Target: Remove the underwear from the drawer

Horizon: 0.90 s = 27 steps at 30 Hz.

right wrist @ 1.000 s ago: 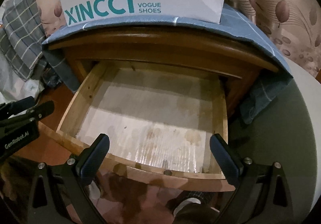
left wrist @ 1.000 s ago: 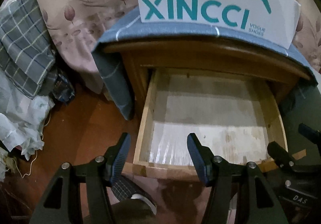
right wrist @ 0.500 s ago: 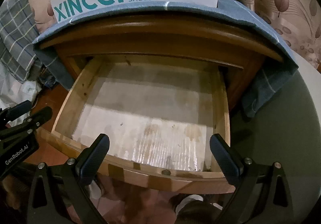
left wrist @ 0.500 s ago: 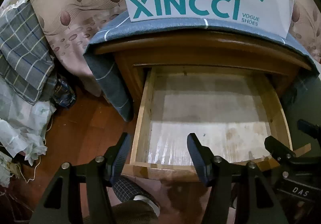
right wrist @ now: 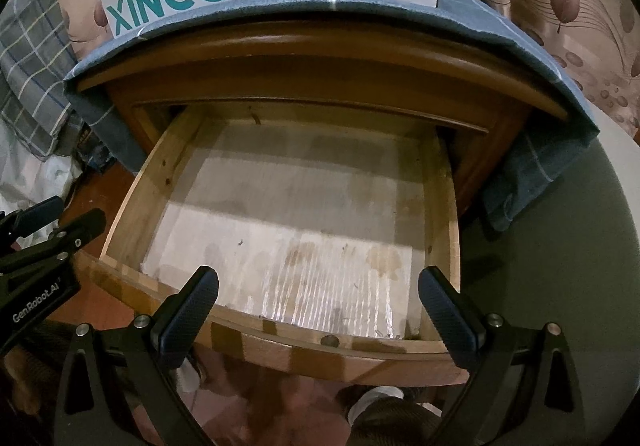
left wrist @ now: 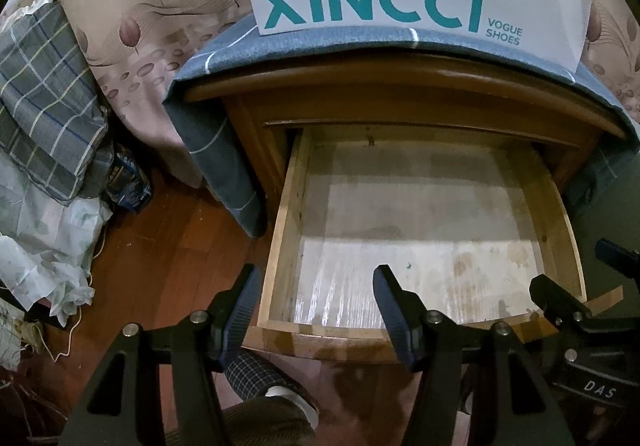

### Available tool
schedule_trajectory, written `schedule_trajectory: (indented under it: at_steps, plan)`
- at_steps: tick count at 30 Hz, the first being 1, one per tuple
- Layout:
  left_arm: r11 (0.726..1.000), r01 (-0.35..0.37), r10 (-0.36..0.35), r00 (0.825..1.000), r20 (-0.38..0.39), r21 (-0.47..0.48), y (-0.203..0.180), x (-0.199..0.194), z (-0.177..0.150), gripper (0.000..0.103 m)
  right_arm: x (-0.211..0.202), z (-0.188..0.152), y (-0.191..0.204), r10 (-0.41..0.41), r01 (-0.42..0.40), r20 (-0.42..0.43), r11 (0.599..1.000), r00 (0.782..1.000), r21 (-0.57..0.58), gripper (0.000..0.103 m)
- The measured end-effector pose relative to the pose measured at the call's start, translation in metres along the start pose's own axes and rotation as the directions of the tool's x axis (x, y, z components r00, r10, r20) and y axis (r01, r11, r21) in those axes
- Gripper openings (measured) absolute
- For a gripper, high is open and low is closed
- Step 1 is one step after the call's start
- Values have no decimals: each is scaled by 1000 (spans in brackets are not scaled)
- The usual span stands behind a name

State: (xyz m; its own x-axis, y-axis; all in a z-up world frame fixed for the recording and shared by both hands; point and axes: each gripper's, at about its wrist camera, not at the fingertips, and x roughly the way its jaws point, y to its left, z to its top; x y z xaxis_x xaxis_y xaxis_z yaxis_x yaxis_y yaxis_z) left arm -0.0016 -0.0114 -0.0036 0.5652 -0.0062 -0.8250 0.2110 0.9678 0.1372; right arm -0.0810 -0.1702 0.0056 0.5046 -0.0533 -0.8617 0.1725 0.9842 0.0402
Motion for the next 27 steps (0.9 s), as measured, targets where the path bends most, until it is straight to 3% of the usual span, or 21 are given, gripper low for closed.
schedule_trajectory:
  at_steps: [27]
  plan:
    - [1000, 1, -1, 1000, -8, -1, 1, 1, 0, 60, 2, -1, 4, -5, 5, -9, 1000, 1000, -20, 99]
